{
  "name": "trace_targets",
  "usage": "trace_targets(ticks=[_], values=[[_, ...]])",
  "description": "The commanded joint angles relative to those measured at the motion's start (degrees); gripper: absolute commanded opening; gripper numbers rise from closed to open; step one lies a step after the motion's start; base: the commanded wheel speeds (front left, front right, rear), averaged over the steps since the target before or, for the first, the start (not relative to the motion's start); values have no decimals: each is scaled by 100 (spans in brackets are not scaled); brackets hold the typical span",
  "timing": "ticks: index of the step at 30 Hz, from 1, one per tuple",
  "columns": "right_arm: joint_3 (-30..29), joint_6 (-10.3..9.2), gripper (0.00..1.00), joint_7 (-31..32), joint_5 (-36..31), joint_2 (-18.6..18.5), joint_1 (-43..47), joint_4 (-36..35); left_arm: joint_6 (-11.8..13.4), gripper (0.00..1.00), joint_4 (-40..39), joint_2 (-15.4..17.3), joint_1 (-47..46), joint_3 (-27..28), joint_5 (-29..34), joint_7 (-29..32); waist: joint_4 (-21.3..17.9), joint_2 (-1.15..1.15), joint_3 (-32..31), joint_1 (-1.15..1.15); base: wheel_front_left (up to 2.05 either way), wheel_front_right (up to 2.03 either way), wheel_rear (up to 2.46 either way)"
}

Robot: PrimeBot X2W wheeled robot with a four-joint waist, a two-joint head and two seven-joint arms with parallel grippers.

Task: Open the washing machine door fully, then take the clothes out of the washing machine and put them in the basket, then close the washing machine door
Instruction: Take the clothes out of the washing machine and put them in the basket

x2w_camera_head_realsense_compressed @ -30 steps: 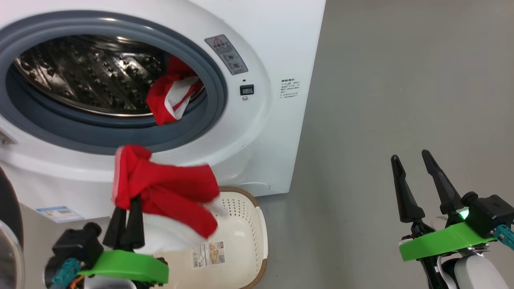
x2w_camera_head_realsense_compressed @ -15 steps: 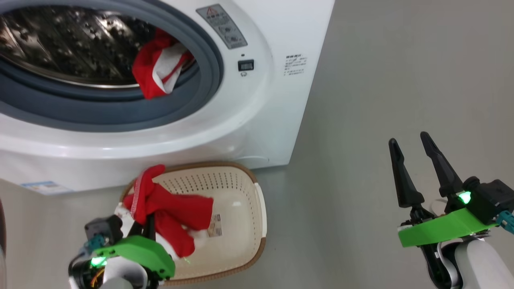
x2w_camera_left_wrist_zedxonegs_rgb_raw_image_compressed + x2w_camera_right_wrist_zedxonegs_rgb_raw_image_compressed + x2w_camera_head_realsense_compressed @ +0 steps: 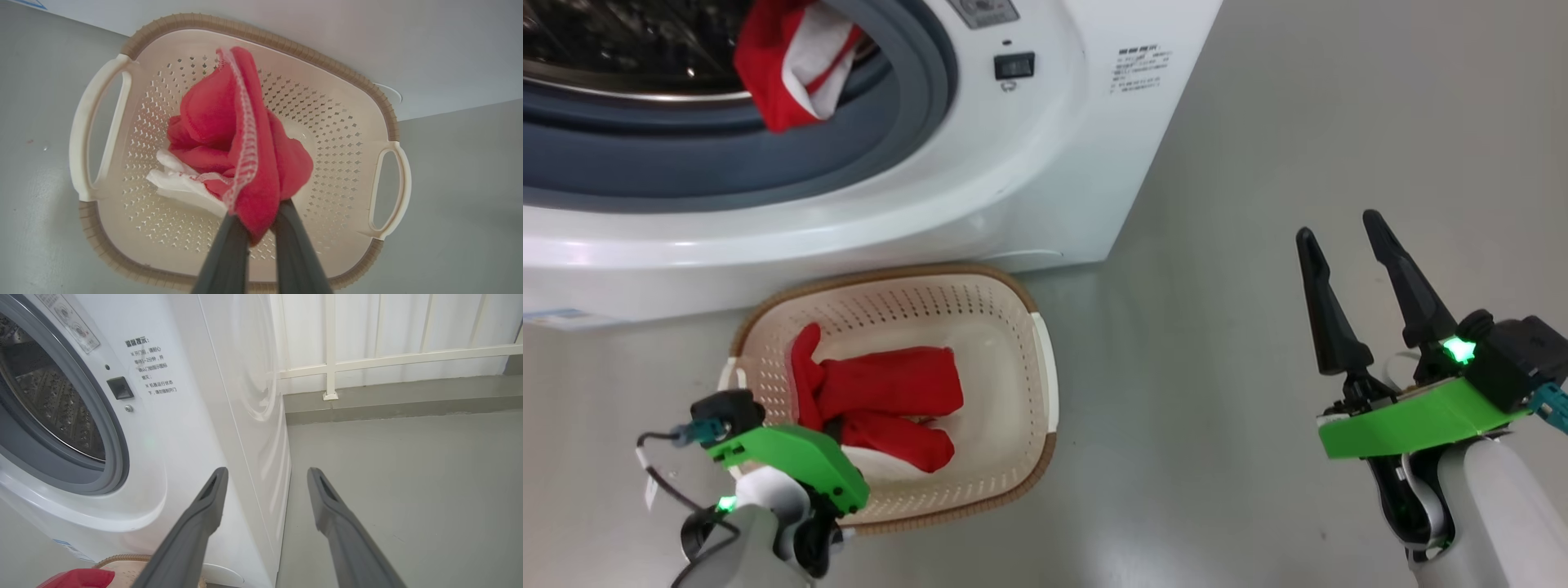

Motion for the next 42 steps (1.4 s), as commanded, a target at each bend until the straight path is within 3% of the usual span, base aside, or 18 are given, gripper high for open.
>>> trace_targets(ticks=[1,13,15,16,17,33,42], values=[[164,37,100,-37,85,-61,-110,-156,-57,0,127,138,-185,67,-129,-19,-125,0,280,0,0,0,0],[201,37,100,-37,100,-47,-246,-137,-10,0,905,144,-723,-489,-30,-54,-392,0,607,0,0,0,0],[200,37,100,-37,101,-37,-230,-129,-12,36,941,147,-739,-531,-1,-102,-409,0,590,0,0,0,0],[202,37,100,-37,99,-33,-221,-121,-20,82,951,148,-747,-535,-1,-164,-414,0,574,0,0,0,0],[202,37,100,-37,97,-28,-215,-110,-30,100,962,148,-749,-527,-17,-209,-417,0,548,0,0,0,0],[134,37,100,-37,25,42,-35,27,-261,100,851,147,-462,-667,-39,-1175,-177,0,-248,0,0,0,0],[28,37,100,-37,-32,34,215,58,-197,100,-171,313,127,-470,181,-1257,-54,0,-815,0,0,0,0]])
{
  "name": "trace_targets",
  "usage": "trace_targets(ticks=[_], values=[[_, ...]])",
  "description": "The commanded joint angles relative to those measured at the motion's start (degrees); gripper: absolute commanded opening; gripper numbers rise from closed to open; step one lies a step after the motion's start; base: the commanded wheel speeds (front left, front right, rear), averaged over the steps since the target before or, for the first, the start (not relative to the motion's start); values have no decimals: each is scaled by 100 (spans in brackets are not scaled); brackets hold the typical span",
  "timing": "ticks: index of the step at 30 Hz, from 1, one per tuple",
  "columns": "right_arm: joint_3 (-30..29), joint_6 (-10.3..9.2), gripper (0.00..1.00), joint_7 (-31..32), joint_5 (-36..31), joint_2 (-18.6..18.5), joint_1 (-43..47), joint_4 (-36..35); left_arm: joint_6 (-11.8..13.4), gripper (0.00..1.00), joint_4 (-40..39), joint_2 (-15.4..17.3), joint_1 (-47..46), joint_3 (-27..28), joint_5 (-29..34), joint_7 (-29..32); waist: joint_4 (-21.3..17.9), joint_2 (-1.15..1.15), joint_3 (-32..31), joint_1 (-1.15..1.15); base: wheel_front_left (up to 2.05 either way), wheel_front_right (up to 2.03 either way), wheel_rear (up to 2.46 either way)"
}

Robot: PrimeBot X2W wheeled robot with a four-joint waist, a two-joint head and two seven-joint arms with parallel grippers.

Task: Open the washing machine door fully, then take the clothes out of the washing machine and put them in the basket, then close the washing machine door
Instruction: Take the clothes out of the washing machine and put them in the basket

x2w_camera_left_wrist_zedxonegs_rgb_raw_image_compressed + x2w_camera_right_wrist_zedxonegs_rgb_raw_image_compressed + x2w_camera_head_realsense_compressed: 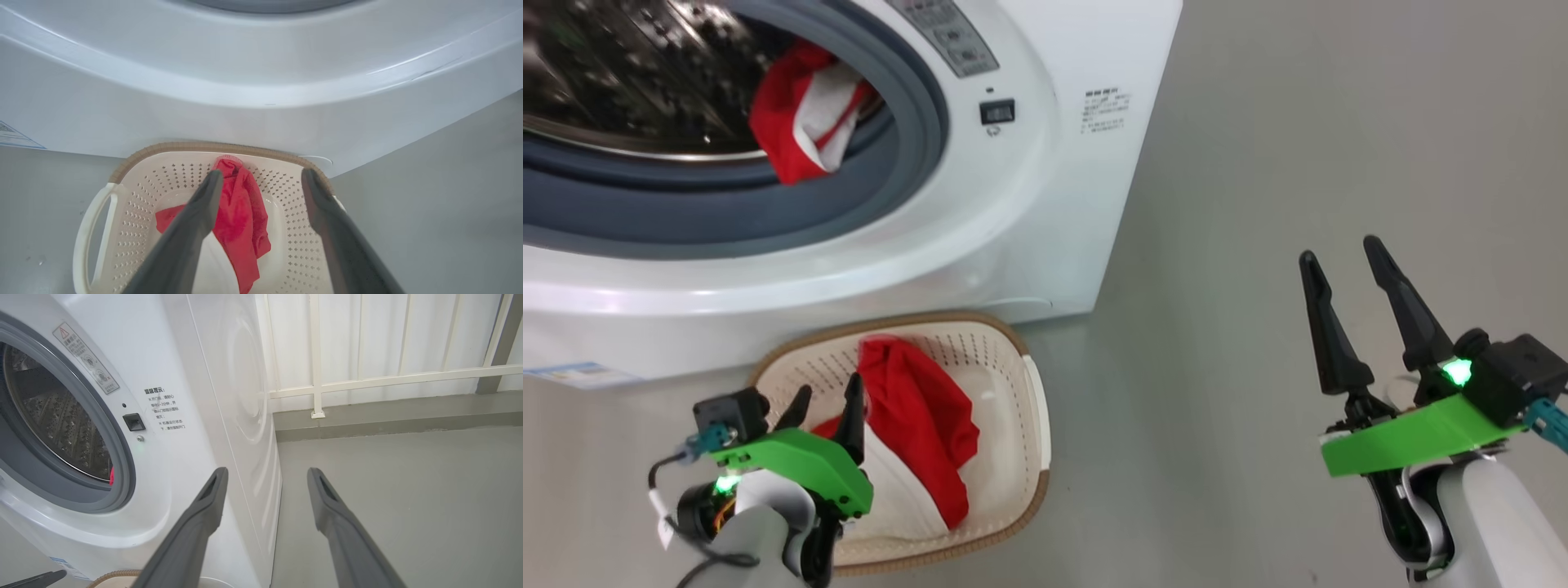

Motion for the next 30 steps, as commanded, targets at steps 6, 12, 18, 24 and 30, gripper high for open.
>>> trace_targets(ticks=[6,12,18,24,30], values=[[40,37,100,-36,-138,-35,228,-99,10,100,-818,130,654,434,85,-67,158,0,-540,0,0,0,0],[-71,37,100,-36,-180,7,432,-52,100,100,-1662,171,1200,636,444,-68,224,0,-930,0,0,0,0],[-149,37,100,-36,-248,51,679,-13,44,100,-2780,180,1838,916,792,-68,257,0,-1314,0,0,0,0],[-243,37,100,-36,-294,54,869,-44,52,100,-3618,166,2358,1187,1197,-68,274,0,-1600,0,0,0,0],[-345,37,100,-36,-342,85,1095,-29,32,100,-4116,110,2772,1362,1467,-69,258,0,-1920,0,0,0,0]])
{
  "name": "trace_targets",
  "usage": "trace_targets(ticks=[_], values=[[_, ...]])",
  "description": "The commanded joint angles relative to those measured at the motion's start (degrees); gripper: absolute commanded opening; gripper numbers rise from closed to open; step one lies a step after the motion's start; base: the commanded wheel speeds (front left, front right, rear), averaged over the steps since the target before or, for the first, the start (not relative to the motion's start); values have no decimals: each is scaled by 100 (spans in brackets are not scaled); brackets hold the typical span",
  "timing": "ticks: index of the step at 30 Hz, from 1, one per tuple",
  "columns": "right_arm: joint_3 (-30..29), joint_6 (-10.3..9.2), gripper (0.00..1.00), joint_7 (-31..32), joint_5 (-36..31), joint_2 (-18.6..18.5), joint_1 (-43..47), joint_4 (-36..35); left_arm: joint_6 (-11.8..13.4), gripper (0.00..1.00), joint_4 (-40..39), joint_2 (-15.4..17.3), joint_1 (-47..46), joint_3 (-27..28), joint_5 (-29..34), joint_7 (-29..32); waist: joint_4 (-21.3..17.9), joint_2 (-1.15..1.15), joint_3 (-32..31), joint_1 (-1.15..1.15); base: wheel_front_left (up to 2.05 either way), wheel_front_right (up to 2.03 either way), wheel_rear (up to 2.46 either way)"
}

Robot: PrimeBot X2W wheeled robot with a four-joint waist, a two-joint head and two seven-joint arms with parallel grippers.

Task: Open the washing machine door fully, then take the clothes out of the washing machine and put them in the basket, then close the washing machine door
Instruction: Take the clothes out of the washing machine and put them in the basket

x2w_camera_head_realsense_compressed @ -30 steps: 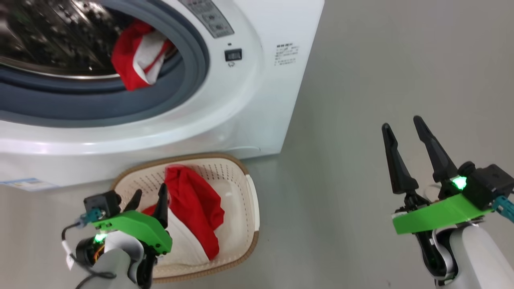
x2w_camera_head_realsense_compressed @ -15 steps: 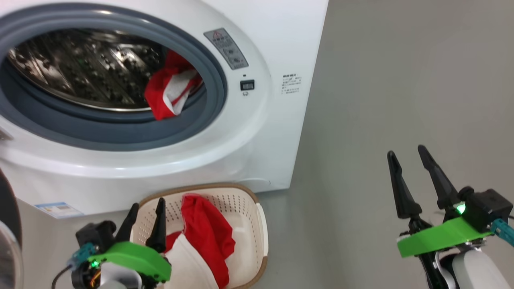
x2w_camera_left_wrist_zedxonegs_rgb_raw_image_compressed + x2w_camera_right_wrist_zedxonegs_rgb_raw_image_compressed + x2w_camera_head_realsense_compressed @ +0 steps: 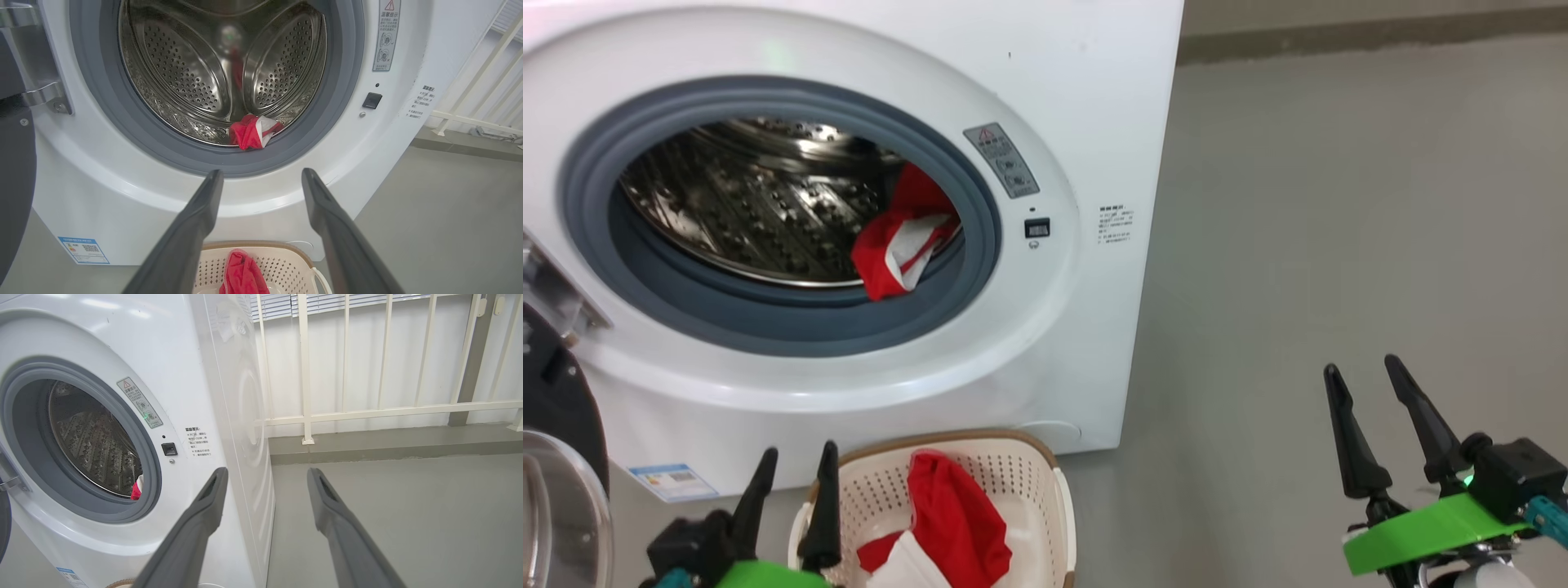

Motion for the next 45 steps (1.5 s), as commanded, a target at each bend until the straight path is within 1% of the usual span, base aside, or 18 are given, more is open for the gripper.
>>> trace_targets(ticks=[1,11,25,36,45], values=[[44,37,100,-37,-64,-44,2,-149,-19,100,-221,90,73,221,89,-67,-8,0,-208,0,0,0,0],[-215,37,100,-37,-116,1,309,-217,-86,100,-476,66,405,398,311,-68,23,0,-467,0,0,0,0],[-211,37,100,-37,-191,70,444,-240,-129,100,-369,35,543,598,304,-68,-26,0,-632,0,0,0,0],[-199,37,100,-37,-208,65,470,-259,-140,100,-314,53,513,573,305,-68,-4,0,-666,0,0,0,0],[-163,37,100,-37,-239,59,441,-274,-141,100,-307,81,418,526,375,-68,-43,0,-559,0,0,0,0]])
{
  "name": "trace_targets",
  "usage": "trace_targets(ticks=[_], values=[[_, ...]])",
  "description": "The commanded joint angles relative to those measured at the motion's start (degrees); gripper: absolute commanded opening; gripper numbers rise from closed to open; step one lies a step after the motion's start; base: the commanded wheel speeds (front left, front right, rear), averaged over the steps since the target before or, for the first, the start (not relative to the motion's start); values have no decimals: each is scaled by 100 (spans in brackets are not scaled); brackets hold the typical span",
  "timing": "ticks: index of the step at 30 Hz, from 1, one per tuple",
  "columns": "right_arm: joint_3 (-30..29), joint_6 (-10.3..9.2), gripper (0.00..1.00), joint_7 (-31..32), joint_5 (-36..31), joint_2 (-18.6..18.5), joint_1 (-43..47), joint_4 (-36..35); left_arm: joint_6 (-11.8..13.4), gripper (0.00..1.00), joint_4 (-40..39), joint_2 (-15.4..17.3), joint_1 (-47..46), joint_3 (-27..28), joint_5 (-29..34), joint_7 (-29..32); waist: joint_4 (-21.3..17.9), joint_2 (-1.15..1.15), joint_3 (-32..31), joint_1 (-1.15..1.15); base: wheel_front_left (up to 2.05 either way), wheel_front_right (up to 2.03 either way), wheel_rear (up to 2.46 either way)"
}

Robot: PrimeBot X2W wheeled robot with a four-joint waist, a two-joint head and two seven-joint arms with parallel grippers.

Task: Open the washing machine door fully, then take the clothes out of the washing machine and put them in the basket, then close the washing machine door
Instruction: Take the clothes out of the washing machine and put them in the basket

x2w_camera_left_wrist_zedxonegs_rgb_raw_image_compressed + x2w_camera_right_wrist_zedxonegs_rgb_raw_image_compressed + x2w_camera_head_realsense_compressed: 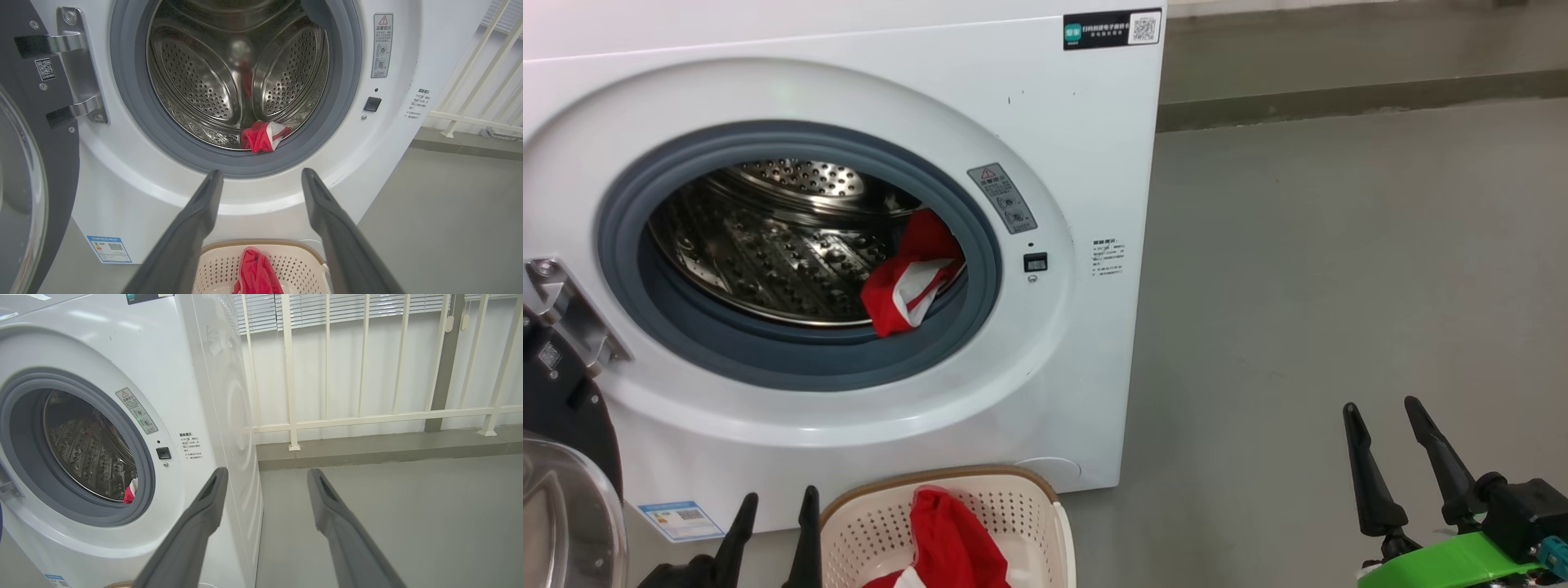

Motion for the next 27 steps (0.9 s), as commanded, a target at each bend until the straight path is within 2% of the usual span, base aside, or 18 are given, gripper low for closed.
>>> trace_targets(ticks=[1,11,18,27], values=[[150,37,100,-37,-45,-78,-135,-170,-31,100,-107,98,-250,160,46,-60,-11,0,40,0,0,0,0],[187,37,100,-37,-24,-139,-249,-194,-31,100,27,171,-729,161,50,-60,-42,0,368,-1,0,0,0],[200,37,100,-37,-5,-196,-424,-259,-31,100,176,186,-1282,148,90,-60,-2,0,815,-1,0,0,0],[248,37,100,-37,11,-359,-895,-343,-7,100,561,296,-2547,231,359,-60,-4,0,1644,-1,0,0,0]])
